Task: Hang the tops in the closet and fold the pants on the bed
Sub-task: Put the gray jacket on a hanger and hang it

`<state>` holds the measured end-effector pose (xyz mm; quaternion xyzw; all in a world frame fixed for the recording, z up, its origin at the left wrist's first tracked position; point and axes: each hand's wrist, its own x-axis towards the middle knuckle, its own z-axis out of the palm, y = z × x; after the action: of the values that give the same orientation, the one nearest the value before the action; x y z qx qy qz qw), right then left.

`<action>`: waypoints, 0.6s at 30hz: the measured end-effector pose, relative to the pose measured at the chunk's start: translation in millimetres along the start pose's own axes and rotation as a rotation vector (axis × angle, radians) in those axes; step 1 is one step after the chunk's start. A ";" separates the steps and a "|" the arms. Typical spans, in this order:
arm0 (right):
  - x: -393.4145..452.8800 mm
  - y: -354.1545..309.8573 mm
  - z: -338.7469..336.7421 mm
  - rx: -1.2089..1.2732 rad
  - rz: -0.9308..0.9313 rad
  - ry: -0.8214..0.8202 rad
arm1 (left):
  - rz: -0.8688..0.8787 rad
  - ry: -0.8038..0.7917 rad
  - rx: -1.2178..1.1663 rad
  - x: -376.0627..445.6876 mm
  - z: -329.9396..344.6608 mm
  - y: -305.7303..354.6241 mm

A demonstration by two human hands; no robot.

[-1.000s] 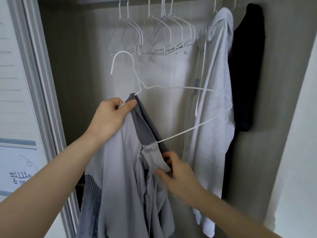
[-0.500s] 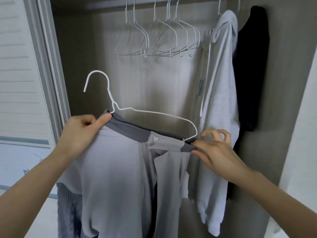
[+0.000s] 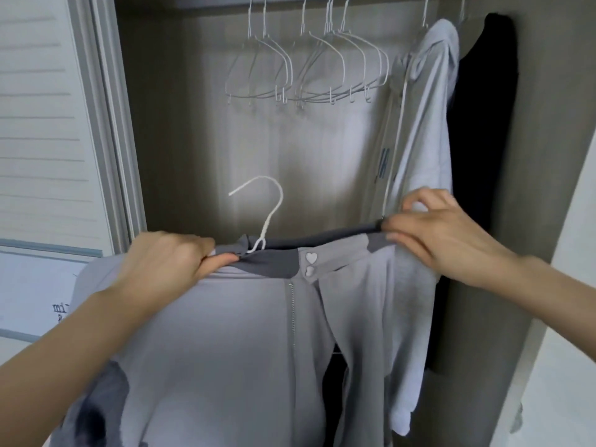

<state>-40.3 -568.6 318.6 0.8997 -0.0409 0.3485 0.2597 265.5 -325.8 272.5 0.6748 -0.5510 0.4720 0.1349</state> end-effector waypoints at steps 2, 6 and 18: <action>20.2 -11.5 -3.6 0.255 0.070 0.058 | -0.135 -0.026 -0.095 11.3 1.2 18.8; 50.7 -51.9 13.0 0.574 0.204 0.076 | -0.421 -0.070 -0.557 32.8 11.2 53.5; 35.3 -42.6 35.9 0.561 0.295 0.037 | -0.316 -0.148 -0.789 9.7 3.9 33.2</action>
<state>18.8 -545.9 300.5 0.9140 -0.0687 0.3965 -0.0510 237.9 -346.4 266.9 0.6796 -0.5876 0.1490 0.4131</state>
